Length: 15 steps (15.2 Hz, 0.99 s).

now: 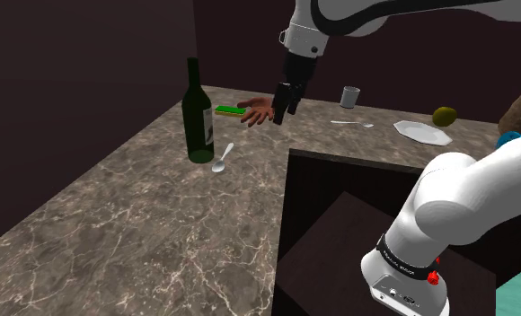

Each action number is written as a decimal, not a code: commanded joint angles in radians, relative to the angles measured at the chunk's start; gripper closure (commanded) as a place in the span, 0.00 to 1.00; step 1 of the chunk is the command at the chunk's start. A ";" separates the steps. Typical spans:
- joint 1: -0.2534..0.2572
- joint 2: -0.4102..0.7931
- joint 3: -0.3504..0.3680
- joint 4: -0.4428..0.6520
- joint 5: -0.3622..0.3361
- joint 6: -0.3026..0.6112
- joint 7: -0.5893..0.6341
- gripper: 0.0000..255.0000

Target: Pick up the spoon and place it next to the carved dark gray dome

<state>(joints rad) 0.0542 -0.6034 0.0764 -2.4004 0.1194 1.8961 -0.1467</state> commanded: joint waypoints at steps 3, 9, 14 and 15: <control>0.018 0.130 0.025 0.008 -0.006 0.137 -0.031 0.00; 0.039 0.337 0.066 0.061 -0.032 0.311 -0.058 0.00; 0.054 0.519 0.099 0.138 -0.079 0.430 -0.065 0.00; 0.058 0.556 0.104 0.157 -0.092 0.450 -0.064 0.00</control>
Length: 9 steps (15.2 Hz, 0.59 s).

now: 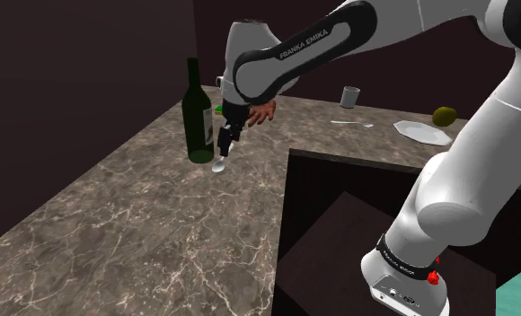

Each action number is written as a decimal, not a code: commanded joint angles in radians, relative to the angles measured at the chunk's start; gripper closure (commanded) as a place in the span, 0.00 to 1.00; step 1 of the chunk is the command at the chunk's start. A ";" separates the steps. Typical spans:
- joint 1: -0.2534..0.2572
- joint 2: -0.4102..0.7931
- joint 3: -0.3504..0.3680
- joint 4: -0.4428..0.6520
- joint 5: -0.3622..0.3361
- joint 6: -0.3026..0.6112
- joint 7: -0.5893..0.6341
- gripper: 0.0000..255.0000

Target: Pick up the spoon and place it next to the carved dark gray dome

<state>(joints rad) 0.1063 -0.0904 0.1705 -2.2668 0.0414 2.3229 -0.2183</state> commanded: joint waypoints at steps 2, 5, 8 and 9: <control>0.014 0.117 0.020 0.065 -0.042 0.061 0.011 0.00; 0.023 0.190 0.025 0.102 -0.072 0.100 0.018 0.00; 0.025 0.220 0.023 0.096 -0.082 0.135 0.025 0.00; 0.025 0.231 0.023 0.095 -0.086 0.146 0.027 0.00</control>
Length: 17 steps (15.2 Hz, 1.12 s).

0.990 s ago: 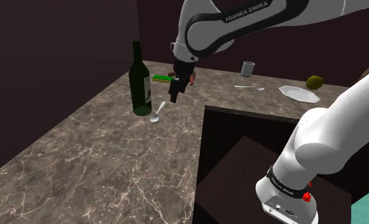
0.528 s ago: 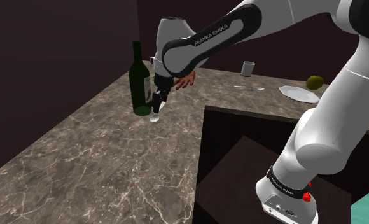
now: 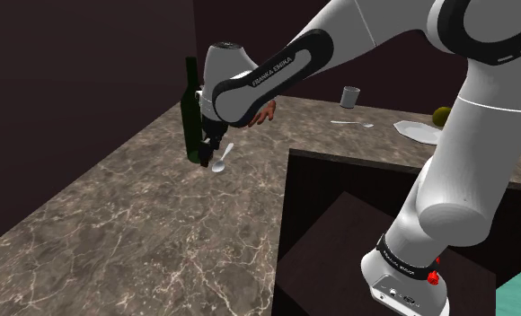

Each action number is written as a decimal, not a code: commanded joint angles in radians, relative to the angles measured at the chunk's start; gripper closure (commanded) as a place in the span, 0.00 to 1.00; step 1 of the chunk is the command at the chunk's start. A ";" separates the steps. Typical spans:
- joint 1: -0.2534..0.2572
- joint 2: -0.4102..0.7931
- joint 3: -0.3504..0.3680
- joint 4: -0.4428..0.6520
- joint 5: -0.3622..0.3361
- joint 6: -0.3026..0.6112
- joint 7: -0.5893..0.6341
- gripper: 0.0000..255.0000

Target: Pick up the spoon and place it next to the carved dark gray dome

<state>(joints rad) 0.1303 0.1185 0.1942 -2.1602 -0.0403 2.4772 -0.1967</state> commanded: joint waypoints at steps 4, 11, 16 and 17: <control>0.002 0.050 -0.003 -0.014 -0.014 0.021 0.012 0.00; 0.002 0.036 -0.001 -0.028 -0.011 0.023 0.011 1.00; 0.000 0.037 -0.002 -0.025 -0.009 0.020 0.007 1.00; 0.000 0.036 -0.002 -0.024 -0.008 0.018 0.007 1.00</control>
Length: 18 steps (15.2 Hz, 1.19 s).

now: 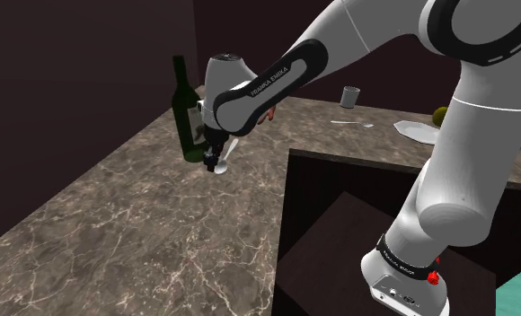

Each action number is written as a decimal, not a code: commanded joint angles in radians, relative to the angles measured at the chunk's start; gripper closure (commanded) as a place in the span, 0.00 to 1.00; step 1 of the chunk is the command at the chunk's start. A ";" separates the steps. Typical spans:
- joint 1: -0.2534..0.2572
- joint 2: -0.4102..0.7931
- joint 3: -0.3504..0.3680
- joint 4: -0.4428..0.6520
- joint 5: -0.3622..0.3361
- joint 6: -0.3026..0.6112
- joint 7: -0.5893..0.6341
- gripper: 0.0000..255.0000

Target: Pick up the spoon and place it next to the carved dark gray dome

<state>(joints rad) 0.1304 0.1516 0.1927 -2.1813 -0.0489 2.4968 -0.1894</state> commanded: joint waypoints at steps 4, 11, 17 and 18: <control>0.001 0.008 0.000 0.011 -0.002 -0.011 0.003 1.00; -0.002 -0.048 0.004 0.044 0.017 -0.098 -0.011 1.00; -0.004 -0.088 0.005 0.081 0.030 -0.174 -0.020 1.00; -0.004 -0.094 0.005 0.088 0.032 -0.187 -0.021 1.00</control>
<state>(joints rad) 0.1266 0.0630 0.1977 -2.1027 -0.0188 2.3250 -0.2096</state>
